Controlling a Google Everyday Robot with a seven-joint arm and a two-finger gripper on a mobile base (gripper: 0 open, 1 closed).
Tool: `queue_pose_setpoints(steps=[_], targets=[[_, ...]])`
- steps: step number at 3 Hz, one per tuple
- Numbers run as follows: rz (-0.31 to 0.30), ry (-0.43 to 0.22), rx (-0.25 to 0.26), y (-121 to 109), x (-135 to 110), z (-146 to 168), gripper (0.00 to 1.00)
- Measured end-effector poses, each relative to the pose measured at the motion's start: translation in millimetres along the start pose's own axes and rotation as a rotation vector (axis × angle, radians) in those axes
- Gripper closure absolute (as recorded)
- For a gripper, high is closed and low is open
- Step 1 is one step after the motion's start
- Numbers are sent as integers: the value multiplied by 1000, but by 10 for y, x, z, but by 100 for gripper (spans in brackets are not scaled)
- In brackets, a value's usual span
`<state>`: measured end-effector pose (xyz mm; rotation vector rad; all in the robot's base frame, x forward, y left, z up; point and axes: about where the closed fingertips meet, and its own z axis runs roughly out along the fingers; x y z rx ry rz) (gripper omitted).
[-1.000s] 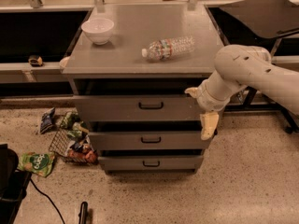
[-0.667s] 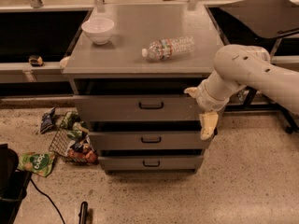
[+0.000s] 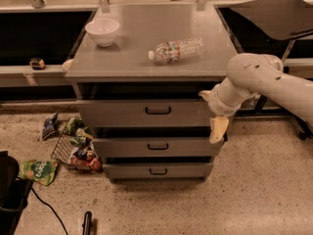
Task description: Open top drawer
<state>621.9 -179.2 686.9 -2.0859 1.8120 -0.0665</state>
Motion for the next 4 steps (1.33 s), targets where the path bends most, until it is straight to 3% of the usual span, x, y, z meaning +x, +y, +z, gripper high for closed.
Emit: queue_pose_setpoints(steps=[2,4], targets=[[56,4,32,-202,196,352,0],[50,4,32,-259,182,423,42]])
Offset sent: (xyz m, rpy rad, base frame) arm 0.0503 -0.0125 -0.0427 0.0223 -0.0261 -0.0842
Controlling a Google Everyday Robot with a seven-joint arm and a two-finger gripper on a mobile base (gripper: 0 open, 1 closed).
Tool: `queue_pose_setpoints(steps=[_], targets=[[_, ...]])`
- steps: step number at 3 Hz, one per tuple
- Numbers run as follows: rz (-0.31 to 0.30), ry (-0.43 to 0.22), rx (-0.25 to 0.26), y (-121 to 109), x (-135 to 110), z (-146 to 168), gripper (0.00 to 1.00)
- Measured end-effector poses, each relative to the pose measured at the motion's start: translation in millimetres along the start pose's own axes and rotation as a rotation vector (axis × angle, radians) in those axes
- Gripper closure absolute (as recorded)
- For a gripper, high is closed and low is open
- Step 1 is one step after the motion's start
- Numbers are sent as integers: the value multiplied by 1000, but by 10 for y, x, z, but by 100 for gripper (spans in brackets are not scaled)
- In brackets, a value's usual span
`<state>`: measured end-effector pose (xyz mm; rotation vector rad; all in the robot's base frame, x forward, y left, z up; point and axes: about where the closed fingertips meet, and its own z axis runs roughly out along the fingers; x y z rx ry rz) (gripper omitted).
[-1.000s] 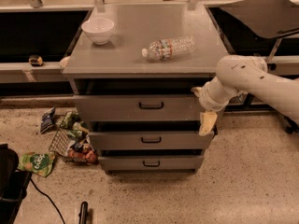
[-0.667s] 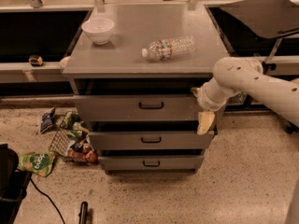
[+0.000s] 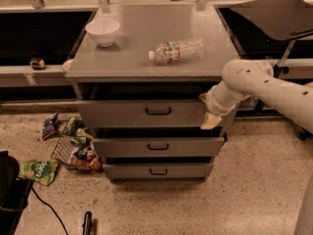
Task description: Open top drawer
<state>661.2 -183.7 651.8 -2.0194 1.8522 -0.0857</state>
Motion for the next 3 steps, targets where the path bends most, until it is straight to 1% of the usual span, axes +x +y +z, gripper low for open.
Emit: queue_pose_setpoints(steps=[2,3], targets=[[-16,-16,6,40,-146,-217,88],[-27,-38,11,28,-208,-313,100]])
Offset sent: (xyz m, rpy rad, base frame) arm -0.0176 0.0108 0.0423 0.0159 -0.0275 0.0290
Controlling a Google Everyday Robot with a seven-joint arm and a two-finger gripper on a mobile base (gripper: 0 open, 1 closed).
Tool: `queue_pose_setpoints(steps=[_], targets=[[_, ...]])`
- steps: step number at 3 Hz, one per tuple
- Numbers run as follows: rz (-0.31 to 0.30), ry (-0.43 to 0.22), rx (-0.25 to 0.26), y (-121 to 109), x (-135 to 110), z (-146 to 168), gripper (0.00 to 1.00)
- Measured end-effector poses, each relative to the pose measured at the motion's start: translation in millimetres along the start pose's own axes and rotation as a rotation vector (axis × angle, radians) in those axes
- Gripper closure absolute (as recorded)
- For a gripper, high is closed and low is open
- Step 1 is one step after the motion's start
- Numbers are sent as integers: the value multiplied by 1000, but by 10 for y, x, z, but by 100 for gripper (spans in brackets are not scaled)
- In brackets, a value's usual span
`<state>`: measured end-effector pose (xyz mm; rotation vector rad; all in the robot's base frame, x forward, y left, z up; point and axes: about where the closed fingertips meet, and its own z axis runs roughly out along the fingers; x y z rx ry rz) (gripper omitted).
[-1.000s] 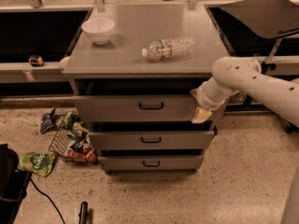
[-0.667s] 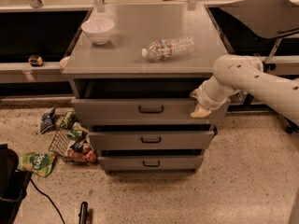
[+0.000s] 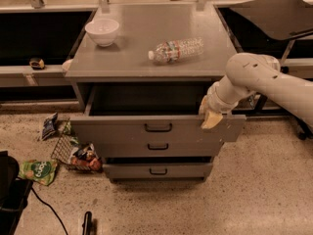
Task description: Open top drawer
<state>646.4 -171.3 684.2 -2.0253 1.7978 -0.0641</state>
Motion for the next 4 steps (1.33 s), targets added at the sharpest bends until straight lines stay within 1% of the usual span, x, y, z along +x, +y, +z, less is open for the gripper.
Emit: queue_pose_setpoints(steps=[1,4], targets=[[0,-1,0,1,-2,1,82],[0,-1,-1,1,-2,2,12]])
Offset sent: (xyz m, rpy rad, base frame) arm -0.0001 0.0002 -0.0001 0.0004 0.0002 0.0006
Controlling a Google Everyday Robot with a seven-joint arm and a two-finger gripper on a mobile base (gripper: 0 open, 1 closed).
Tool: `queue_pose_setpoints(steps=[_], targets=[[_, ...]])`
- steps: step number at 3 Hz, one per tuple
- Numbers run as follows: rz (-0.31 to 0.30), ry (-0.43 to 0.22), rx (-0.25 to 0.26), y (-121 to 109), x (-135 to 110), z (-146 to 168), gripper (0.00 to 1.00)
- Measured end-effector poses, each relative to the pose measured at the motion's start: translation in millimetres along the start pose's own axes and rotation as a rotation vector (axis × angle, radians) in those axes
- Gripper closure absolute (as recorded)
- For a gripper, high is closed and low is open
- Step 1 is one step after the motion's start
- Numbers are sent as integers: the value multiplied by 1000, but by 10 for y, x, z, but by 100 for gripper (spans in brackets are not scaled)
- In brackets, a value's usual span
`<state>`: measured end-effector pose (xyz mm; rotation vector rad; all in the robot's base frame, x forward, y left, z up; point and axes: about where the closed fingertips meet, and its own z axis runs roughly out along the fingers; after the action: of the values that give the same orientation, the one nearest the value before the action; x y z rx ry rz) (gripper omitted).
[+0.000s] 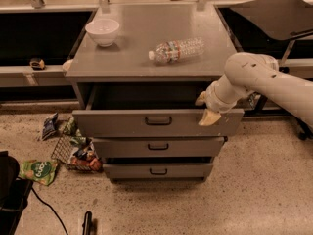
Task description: Open top drawer
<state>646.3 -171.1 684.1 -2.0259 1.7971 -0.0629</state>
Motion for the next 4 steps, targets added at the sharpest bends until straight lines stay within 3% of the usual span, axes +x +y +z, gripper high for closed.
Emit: queue_pose_setpoints(steps=[1,3,4], targets=[[-12,-28,-48,51,-18,48,0],[-6,-85,-257,496,-203,122,0],[10,-88,-348,786,-331,35,19]])
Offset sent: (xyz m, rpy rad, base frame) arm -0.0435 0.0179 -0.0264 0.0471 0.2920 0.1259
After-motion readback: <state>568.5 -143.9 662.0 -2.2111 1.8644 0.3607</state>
